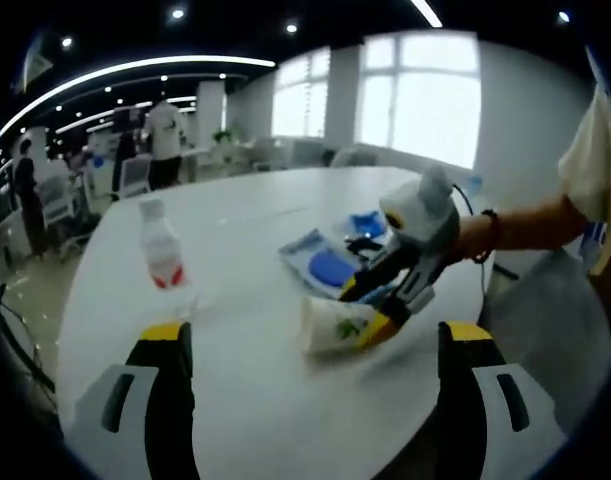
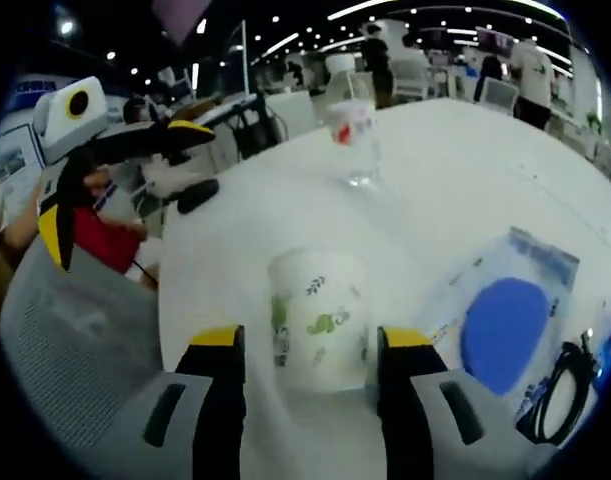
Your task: Arrange the tabletop items into an orderly group along one side of the table until the central work area is clear of visible clutter.
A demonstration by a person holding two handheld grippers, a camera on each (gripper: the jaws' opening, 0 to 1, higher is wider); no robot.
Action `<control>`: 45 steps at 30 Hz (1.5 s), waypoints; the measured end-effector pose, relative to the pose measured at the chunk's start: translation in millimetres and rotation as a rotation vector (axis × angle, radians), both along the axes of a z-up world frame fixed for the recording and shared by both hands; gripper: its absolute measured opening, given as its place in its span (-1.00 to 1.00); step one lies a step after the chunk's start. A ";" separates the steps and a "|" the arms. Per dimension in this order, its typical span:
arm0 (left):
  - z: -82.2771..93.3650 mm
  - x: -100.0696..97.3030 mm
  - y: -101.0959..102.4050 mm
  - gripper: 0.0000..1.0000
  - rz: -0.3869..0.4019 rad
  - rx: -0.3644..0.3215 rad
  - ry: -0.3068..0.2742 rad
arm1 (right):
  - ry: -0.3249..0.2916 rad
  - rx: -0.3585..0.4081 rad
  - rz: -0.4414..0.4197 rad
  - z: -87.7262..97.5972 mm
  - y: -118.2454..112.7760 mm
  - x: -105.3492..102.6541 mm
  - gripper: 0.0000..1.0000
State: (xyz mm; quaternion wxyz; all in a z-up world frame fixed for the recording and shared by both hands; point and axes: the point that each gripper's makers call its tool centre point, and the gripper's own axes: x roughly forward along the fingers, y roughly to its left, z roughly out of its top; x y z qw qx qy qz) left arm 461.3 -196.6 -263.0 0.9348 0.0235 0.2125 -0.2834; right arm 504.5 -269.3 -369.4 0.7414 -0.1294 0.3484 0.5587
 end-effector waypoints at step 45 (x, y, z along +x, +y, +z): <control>39.1 14.6 -6.0 0.64 0.136 -0.442 -0.035 | -0.076 0.459 -0.060 119.7 9.3 -2.0 -0.27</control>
